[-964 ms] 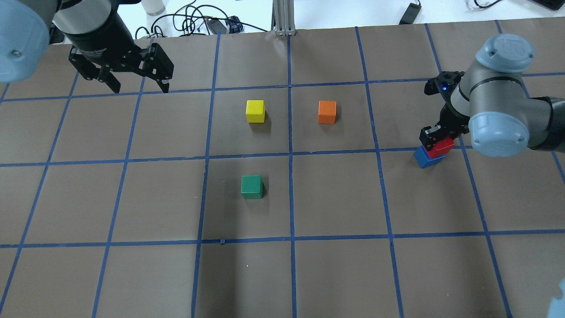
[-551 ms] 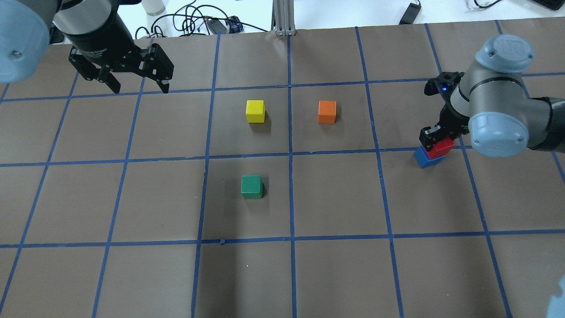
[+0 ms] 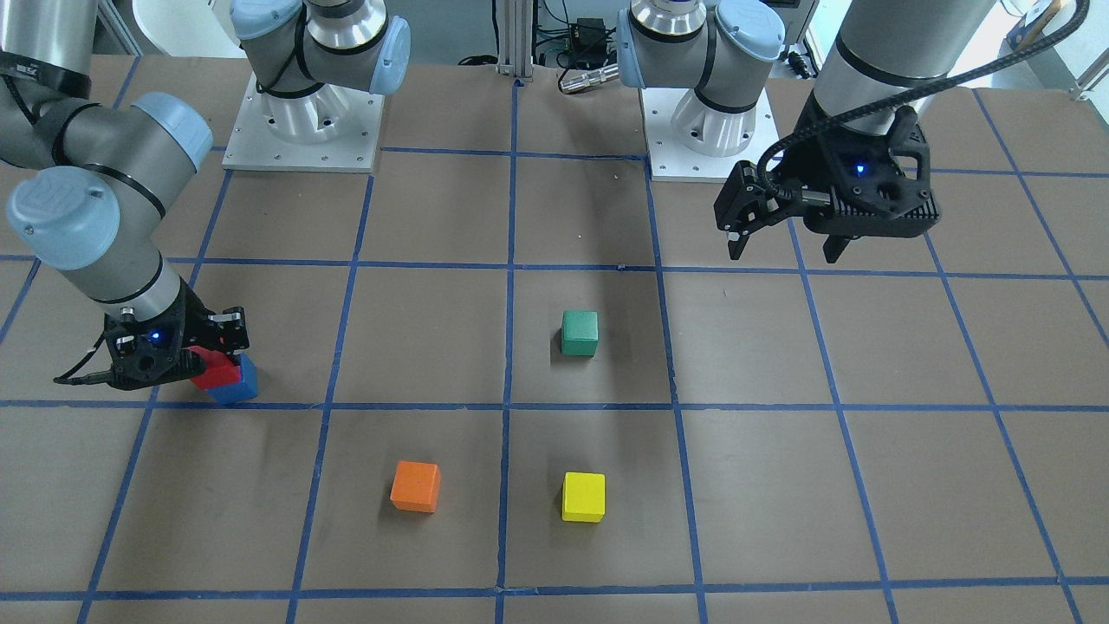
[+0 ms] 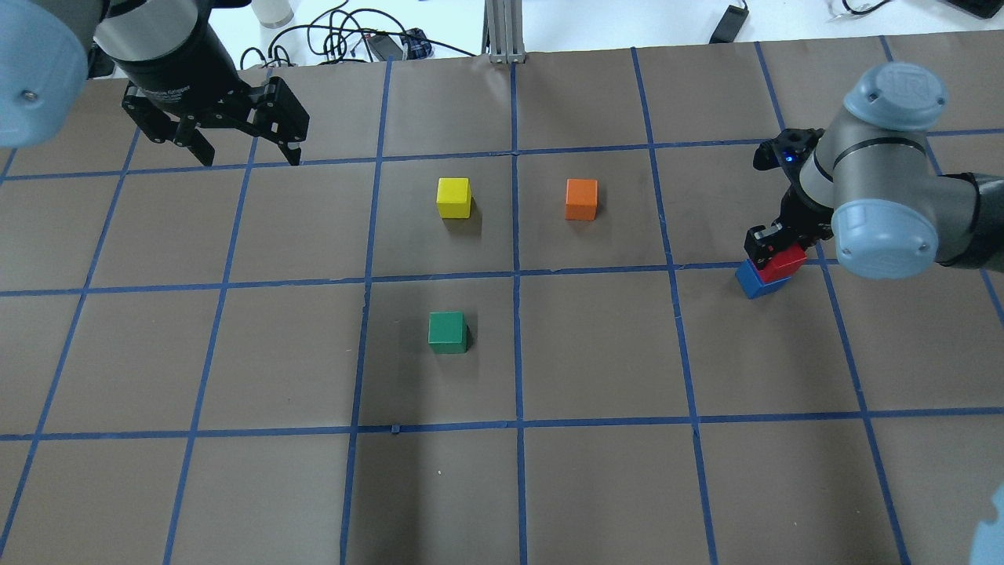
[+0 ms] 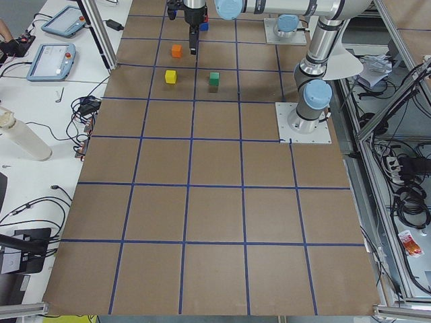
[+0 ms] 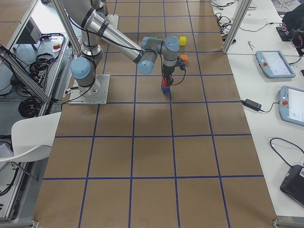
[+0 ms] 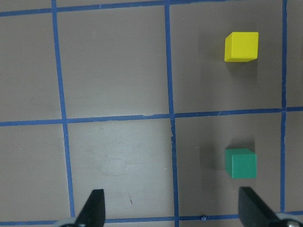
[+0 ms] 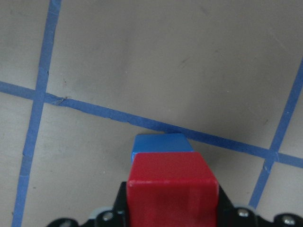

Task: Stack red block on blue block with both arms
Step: 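Lower the red cube onto the blue cube with the right gripper, then open the right gripper and lift it off the red cube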

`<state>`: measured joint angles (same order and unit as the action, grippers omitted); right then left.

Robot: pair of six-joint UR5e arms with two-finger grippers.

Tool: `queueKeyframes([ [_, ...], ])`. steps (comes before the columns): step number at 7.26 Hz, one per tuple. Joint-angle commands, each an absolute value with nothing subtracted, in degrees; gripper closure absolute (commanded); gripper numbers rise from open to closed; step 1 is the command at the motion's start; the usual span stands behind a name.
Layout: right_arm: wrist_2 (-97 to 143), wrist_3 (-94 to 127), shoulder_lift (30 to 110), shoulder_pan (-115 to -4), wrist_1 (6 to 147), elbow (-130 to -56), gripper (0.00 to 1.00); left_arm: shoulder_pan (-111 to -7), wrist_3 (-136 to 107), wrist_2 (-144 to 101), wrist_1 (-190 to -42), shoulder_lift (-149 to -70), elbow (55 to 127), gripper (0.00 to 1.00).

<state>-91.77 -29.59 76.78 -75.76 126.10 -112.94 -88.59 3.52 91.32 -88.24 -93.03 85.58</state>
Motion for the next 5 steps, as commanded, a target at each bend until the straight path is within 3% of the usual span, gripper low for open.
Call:
queueKeyframes([
  [1,-92.0,-29.5,76.7,-75.8,126.0,-112.9,0.20,-88.6,3.5,91.3,-88.2,-93.1,85.5,0.00],
  [3,-92.1,-29.5,76.8,-75.8,126.0,-112.6,0.12,-88.6,3.5,91.3,-88.2,-93.0,85.5,0.00],
  [4,-92.2,-29.3,77.3,-75.7,125.3,-111.9,0.00,-88.6,3.5,91.3,-88.2,-93.0,85.5,0.00],
  [5,-92.3,-28.7,78.0,-75.7,123.8,-110.5,0.00,-88.6,3.5,91.3,-88.2,-93.0,85.5,0.00],
])
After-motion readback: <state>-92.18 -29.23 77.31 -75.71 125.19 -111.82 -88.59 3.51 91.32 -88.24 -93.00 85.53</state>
